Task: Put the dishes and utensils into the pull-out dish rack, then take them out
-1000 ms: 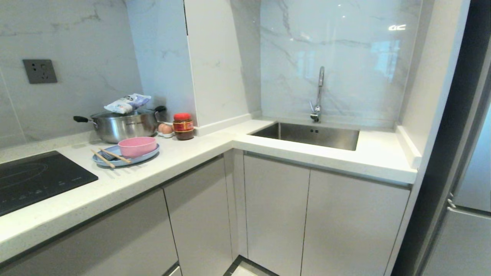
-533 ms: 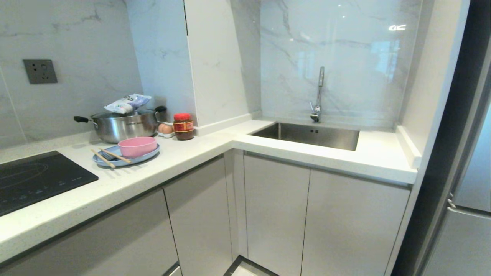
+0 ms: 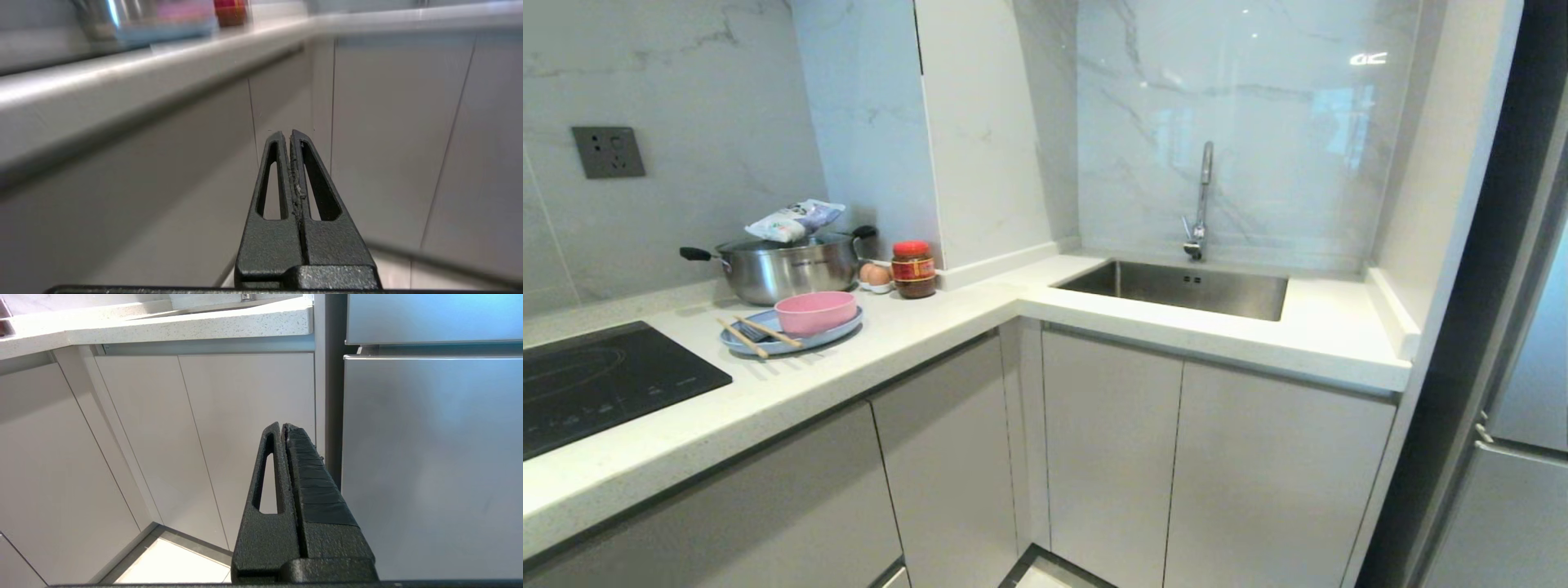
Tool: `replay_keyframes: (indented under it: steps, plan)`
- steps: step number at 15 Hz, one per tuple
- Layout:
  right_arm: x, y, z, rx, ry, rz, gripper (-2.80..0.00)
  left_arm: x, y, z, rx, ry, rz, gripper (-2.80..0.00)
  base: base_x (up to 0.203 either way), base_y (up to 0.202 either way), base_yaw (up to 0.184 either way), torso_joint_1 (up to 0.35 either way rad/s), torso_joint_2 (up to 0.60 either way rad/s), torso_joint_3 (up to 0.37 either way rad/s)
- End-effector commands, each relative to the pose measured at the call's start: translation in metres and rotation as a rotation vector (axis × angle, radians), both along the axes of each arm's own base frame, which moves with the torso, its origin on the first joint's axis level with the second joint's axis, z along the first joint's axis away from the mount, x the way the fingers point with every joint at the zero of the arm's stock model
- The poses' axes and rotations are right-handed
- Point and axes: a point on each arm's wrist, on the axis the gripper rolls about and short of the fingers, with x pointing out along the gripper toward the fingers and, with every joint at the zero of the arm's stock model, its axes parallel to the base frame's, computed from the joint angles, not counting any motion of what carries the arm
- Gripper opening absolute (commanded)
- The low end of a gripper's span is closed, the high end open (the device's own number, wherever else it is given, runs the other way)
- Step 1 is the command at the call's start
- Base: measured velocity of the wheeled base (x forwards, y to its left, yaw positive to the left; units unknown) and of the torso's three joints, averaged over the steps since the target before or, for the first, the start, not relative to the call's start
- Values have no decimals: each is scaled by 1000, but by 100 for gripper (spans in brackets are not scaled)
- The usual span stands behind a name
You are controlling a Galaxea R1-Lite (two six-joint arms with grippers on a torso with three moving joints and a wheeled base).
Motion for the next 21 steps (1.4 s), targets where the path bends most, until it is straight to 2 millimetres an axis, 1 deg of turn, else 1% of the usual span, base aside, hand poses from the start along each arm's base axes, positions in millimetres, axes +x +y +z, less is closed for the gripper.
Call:
replay_keyframes:
  steps: [1, 8, 21]
  plan:
    - [0, 0, 0, 0, -5, 0, -280, 0, 0, -1, 3, 8, -1, -280, 0, 0, 0, 0, 0, 0]
    - [0, 0, 0, 0, -5, 0, -280, 0, 0, -1, -48, 7, 7, -280, 0, 0, 0, 0, 0, 0]
    - [0, 0, 0, -1, -5, 0, -280, 0, 0, -1, -49, 7, 12, -280, 0, 0, 0, 0, 0, 0]
